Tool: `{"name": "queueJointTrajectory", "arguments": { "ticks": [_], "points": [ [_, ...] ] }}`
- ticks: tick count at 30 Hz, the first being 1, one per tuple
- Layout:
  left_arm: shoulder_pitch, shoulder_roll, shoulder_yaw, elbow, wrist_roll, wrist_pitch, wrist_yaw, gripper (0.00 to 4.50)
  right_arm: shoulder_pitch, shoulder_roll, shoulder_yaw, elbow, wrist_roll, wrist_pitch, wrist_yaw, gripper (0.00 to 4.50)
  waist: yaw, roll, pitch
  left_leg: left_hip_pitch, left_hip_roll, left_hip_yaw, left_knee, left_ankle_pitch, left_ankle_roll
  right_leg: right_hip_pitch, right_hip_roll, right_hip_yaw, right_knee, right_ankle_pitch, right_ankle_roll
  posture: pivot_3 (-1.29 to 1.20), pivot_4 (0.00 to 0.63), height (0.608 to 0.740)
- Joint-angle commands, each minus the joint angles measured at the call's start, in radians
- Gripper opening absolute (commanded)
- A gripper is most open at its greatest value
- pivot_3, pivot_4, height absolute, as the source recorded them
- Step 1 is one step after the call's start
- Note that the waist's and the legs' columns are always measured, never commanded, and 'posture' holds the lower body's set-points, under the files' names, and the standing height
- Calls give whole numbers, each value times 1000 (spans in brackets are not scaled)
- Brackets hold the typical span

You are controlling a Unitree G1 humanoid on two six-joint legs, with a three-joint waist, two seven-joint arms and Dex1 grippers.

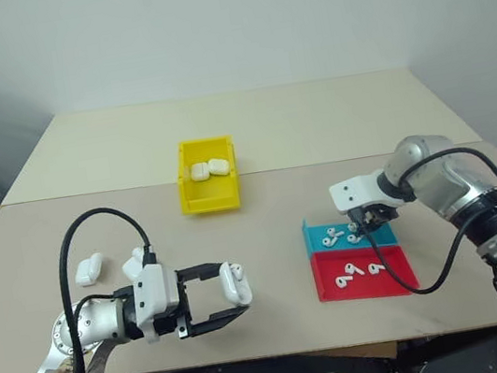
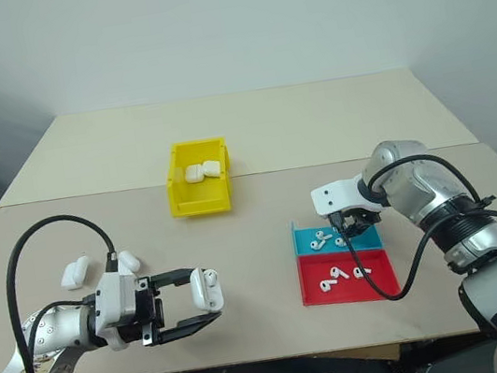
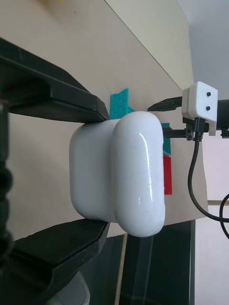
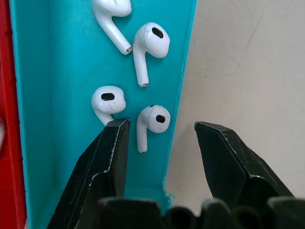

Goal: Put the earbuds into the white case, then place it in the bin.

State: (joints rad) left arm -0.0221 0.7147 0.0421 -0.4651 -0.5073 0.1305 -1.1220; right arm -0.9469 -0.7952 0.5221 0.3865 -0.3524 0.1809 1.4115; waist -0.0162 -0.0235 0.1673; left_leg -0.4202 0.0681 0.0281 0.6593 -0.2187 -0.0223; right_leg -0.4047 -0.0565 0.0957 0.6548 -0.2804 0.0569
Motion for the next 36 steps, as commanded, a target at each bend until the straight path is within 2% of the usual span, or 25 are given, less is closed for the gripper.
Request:
{"name": "queueJointTrajectory", "arguments": {
  "ticks": [1,17,21,35,36],
  "points": [
    [-18,2,5,-15,2,-19,4,2757,-4,-2,-21,-1,-9,-9,-4,2656,0,0,0,0,0,0,0,0,0,0,0,0,0,0,0,0,150,740],
    [-25,-1,0,-9,16,-22,4,2757,2,2,-25,-3,-19,-31,1,2656,0,0,0,0,0,0,0,0,0,0,0,0,0,0,0,0,150,740],
    [-27,-2,-3,-8,20,-23,5,2757,5,2,-25,-3,-22,-36,-3,1803,0,0,0,0,0,0,0,0,0,0,0,0,0,0,0,0,150,740],
    [-29,-2,-5,-11,17,-17,9,2757,12,-2,-24,-11,-24,-45,0,1803,0,0,0,1,0,0,0,0,0,1,0,0,1,0,0,0,150,740],
    [-30,-2,-6,-10,18,-17,9,2757,13,-3,-23,-11,-24,-49,1,1613,0,0,0,1,0,0,0,0,0,1,0,0,1,0,0,0,150,740]
  ]
}}
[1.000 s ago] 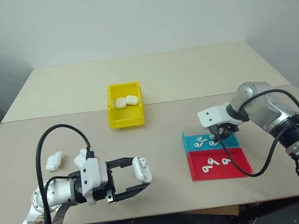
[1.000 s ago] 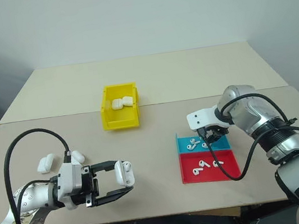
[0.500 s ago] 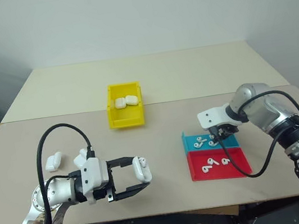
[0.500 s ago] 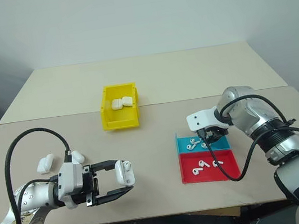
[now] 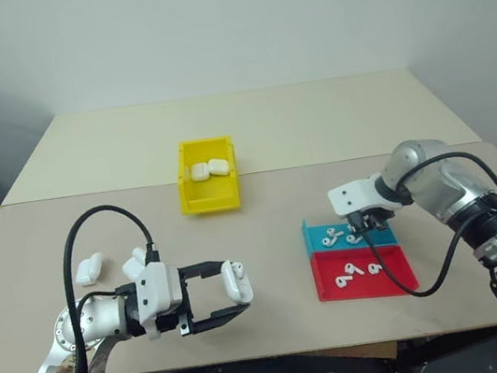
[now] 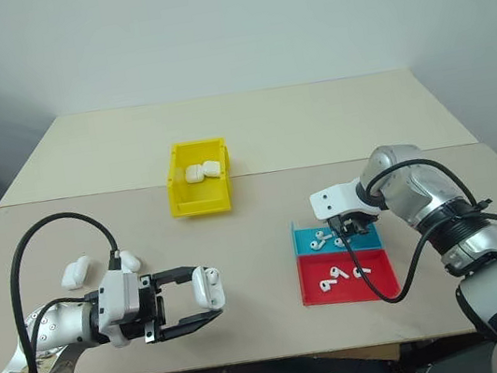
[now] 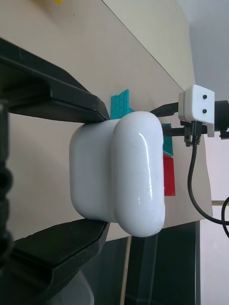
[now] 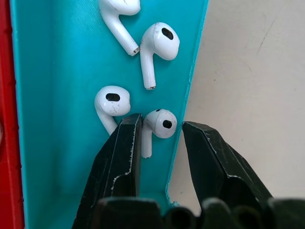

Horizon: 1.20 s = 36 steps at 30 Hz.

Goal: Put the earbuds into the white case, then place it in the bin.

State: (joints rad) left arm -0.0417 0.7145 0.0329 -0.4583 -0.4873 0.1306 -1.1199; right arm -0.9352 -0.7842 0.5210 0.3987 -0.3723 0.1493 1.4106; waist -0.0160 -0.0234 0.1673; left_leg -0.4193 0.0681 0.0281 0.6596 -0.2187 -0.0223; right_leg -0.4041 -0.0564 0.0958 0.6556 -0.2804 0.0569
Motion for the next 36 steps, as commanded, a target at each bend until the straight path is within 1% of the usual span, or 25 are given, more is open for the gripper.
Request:
{"name": "queueJointTrajectory", "arguments": {
  "ticks": [1,2,3,14,16,19,21,25,27,29,34,36],
  "points": [
    [-10,-2,3,-17,-2,-17,7,2757,3,-14,-21,-23,-4,-23,3,1415,0,0,0,0,0,0,0,0,0,0,0,0,0,0,0,0,150,740],
    [-10,-1,4,-17,-3,-16,7,2757,5,-15,-22,-25,-3,-27,4,1207,0,0,0,0,0,0,0,0,0,0,0,0,0,0,0,0,150,740],
    [-10,0,4,-18,-4,-15,7,2757,6,-17,-21,-27,-5,-28,6,886,0,0,0,0,0,0,0,0,0,0,0,0,0,0,0,0,150,740],
    [-13,0,3,-24,-12,-2,15,2757,17,-22,-30,-42,-10,-25,-9,886,1,0,0,1,0,0,0,0,0,0,0,0,0,0,0,0,150,740],
    [-29,-7,9,-26,-31,5,19,2757,10,-29,-60,-72,12,-1,-8,886,1,0,0,1,0,0,0,0,0,0,0,0,0,0,0,0,150,740],
    [-74,-22,18,-45,-84,45,44,2757,0,-48,-142,-141,63,57,-17,886,2,0,0,0,0,0,0,0,0,0,0,0,1,0,0,0,150,740],
    [-106,-34,22,-62,-122,72,64,2757,1,-60,-204,-206,106,142,-18,886,3,0,0,0,0,0,0,0,0,0,0,0,1,0,0,0,150,740],
    [-171,-55,20,-92,-181,127,106,2757,40,-95,-350,-404,237,352,-4,886,5,0,0,-1,0,-1,0,0,0,0,0,0,1,0,0,0,150,740],
    [-203,-70,13,-100,-200,141,121,2757,75,-101,-448,-520,327,461,-18,886,4,0,0,-1,0,-1,0,0,0,0,0,0,1,0,0,0,150,740],
    [-237,-93,3,-105,-227,161,141,2757,103,-64,-591,-647,461,618,-52,886,4,0,0,-1,0,-1,1,0,0,0,0,0,1,0,0,0,150,740],
    [-299,-128,-18,-97,-266,195,147,2757,144,52,-853,-875,756,912,-165,886,1,0,0,0,0,-2,1,0,0,1,1,0,2,0,0,0,150,740],
    [-324,-143,-30,-83,-269,195,142,2757,126,113,-940,-927,860,1031,-236,886,1,0,0,0,0,-2,1,0,0,2,1,0,2,0,0,0,150,740]
  ]
}}
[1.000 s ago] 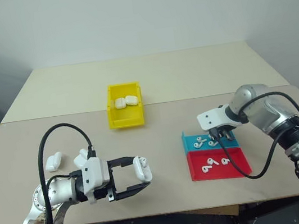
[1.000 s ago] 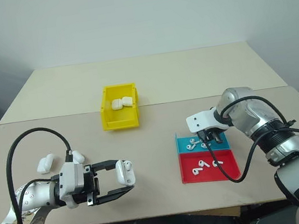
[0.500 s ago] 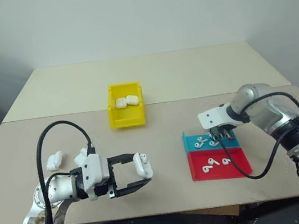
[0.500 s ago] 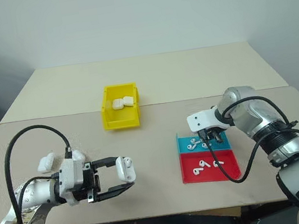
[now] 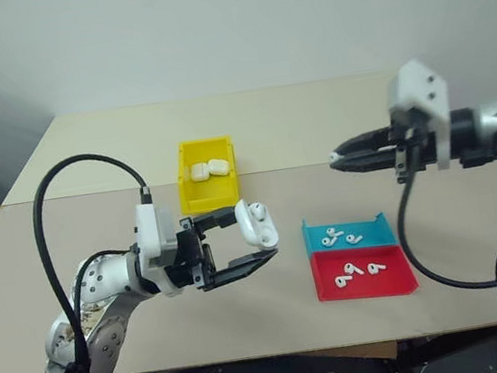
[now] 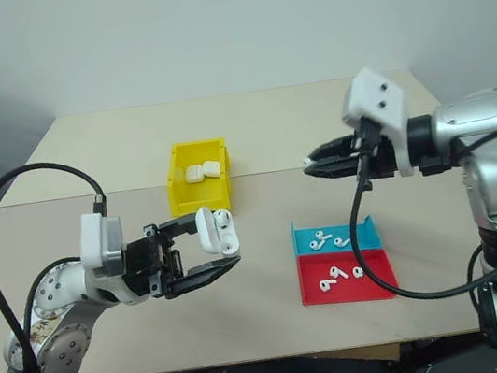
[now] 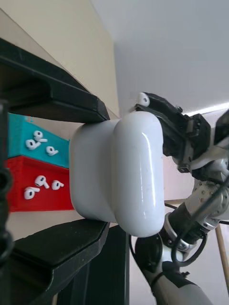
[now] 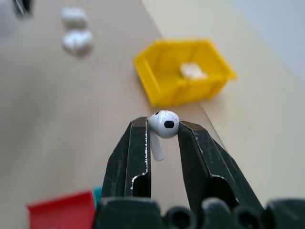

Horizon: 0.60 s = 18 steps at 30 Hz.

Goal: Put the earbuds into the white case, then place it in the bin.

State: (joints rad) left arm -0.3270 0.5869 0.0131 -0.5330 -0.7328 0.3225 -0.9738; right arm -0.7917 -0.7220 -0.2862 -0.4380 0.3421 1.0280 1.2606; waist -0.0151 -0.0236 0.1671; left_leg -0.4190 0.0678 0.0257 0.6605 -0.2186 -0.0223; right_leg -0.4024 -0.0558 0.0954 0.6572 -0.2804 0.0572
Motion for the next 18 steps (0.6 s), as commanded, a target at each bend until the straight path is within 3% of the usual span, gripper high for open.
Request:
{"name": "queueJointTrajectory", "arguments": {
  "ticks": [1,9,18],
  "points": [
    [-51,-26,-19,-1,-18,-1,-6,2757,-35,85,-177,-115,198,218,-124,886,1,0,0,0,0,0,0,0,0,0,0,0,0,0,0,0,150,740],
    [-119,-86,-54,25,-27,27,1,2757,-87,261,-391,-273,505,554,-343,886,1,0,0,-1,0,-1,0,0,0,0,0,0,0,0,0,0,150,740],
    [-160,-104,-80,60,-3,26,-16,2757,20,332,-459,-300,899,533,-559,886,-1,0,0,-1,-1,-1,0,0,0,0,0,0,0,0,0,0,150,740]
  ]
}}
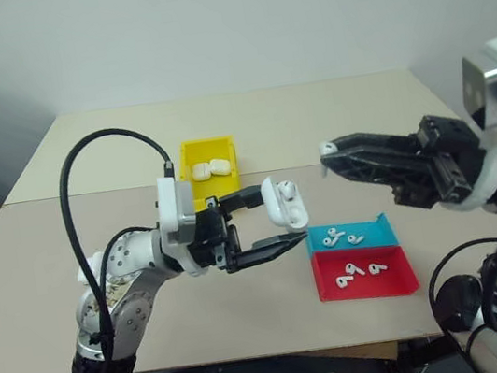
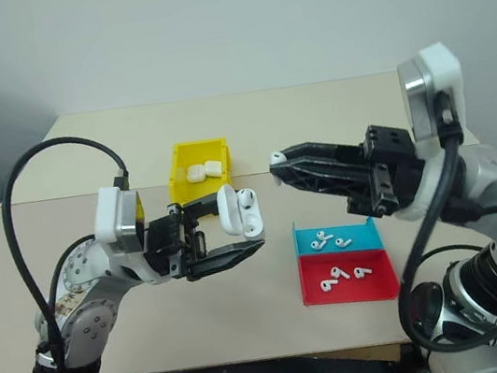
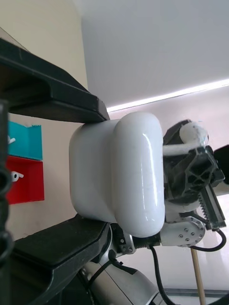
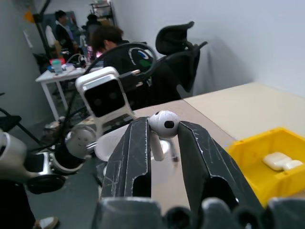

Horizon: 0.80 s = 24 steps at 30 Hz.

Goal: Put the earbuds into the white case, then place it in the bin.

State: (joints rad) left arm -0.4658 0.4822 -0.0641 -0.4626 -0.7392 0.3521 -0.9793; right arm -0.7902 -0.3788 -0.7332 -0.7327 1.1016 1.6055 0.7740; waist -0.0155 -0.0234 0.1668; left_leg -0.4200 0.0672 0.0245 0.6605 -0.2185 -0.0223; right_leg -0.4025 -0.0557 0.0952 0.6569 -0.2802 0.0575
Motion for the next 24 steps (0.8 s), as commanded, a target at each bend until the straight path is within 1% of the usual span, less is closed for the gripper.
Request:
{"name": "queueJointTrajectory", "arguments": {
  "ticks": [1,5,8,13,19,24],
  "points": [
    [-22,2,-5,-7,9,-5,-13,2757,34,-20,1,6,194,-74,-108,886,-2,0,0,0,0,0,0,0,0,0,0,0,0,0,0,0,150,740],
    [-27,-2,-6,2,19,-3,-14,2757,102,-76,84,46,357,-204,-242,886,-3,0,0,0,0,0,0,0,0,0,0,0,0,0,0,0,150,740],
    [-28,-6,-7,7,25,-7,-14,2757,146,-123,166,57,413,-293,-298,886,-6,0,0,0,0,0,0,0,0,0,0,0,0,0,0,0,150,740],
    [-26,-12,-8,6,34,-10,-12,2757,193,-192,274,62,423,-413,-314,886,-8,0,0,0,0,0,0,0,0,0,0,0,-1,0,0,0,150,740],
    [-22,-15,-3,4,40,-12,-5,2757,240,-272,348,66,405,-513,-292,886,-5,0,0,-1,0,-1,0,0,0,0,0,0,-1,0,0,0,150,740],
    [-17,-20,-1,-3,33,-9,6,2757,274,-314,398,59,373,-575,-272,886,-4,0,0,-1,0,-1,0,0,0,0,0,0,-1,0,0,0,150,740]
  ]
}}
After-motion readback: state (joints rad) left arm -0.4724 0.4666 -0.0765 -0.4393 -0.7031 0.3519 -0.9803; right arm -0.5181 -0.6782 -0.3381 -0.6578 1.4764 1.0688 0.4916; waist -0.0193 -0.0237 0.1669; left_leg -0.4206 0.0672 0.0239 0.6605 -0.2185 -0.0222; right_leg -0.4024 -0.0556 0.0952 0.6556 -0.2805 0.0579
